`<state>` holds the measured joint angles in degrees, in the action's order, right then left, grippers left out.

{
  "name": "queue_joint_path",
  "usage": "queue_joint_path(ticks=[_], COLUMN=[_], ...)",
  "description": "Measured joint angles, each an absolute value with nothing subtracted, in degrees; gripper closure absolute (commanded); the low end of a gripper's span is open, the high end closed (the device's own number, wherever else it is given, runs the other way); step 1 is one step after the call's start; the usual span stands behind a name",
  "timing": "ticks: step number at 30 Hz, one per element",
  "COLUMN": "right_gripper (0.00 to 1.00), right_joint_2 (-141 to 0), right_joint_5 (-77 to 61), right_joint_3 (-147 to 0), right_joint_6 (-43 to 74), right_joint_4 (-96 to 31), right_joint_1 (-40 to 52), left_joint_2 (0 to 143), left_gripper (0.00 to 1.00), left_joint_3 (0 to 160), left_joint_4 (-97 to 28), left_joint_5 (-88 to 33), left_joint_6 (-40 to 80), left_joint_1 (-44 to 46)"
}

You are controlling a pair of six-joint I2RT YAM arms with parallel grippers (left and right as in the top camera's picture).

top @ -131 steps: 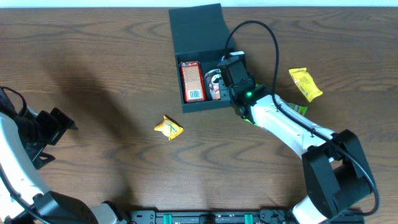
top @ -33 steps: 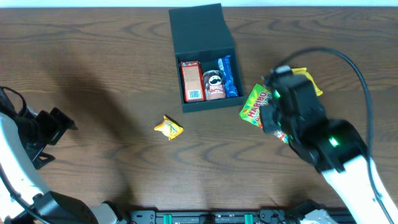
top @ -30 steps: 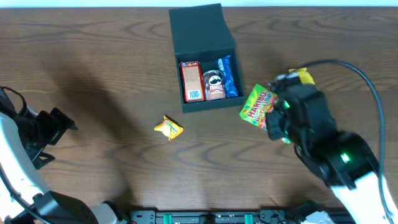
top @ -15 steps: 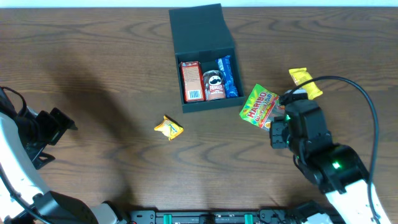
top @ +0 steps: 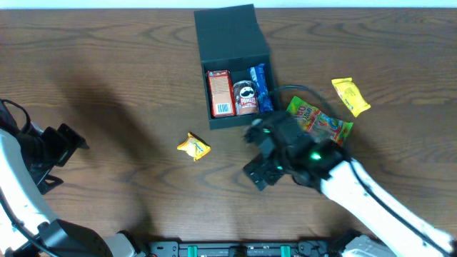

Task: Pack container
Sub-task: 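Withdraw the right gripper and move toward the small yellow packet, then grasp the small yellow packet on the table with the right gripper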

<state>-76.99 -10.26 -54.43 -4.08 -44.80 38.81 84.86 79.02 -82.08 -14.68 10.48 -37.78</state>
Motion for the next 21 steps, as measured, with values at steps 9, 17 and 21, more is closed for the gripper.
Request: queue_joint_path(ticks=[9, 17, 21], right_gripper=[0.05, 0.05, 0.05], right_joint_2=[-100.7, -111.7, -113.9], right_joint_5=[-10.9, -10.7, -10.7], right_joint_3=[-77.6, -86.5, -88.6], right_joint_6=[-20.1, -30.8, -32.4], right_joint_4=[-48.6, -50.4, -49.6], right_joint_1=[42.1, 45.2, 46.0], left_joint_2=[84.9, 84.9, 84.9], left_gripper=[0.05, 0.05, 0.05], left_joint_3=[79.0, 79.0, 79.0], left_joint_4=[-82.1, -82.1, -82.1], left_joint_5=[-14.7, -14.7, -14.7], left_joint_6=[10.5, 10.5, 10.5], left_joint_1=[-37.8, -37.8, -37.8])
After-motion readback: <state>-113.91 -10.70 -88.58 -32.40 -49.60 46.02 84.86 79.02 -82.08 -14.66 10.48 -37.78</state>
